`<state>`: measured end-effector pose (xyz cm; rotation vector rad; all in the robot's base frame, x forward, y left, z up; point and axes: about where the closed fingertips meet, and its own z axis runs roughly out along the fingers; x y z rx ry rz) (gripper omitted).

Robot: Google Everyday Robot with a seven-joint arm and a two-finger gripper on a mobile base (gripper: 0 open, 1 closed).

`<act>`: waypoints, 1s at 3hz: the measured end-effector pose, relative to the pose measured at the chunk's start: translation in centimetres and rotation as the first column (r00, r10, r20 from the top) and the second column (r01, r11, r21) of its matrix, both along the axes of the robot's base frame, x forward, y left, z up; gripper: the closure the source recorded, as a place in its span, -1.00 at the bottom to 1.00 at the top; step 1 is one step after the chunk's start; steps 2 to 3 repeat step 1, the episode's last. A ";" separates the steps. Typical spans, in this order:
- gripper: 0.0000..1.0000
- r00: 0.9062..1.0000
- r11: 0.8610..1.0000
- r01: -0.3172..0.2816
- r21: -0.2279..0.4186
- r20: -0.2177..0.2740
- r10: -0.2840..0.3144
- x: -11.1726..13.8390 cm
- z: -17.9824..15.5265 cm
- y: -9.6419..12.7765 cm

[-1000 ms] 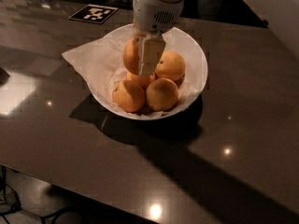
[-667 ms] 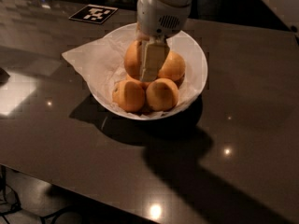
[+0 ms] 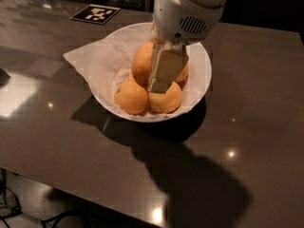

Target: Pick orange from white bowl

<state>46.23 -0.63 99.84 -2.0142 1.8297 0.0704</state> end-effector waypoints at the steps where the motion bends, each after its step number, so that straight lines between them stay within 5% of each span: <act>1: 1.00 0.999 0.999 0.036 0.011 0.011 -0.036 -2.4 1.4 -0.6; 3: 1.00 0.999 0.999 0.036 0.011 0.011 -0.036 -2.4 1.4 -0.6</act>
Offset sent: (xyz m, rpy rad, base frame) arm 0.0000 0.0000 0.0000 0.0000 0.0000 0.0000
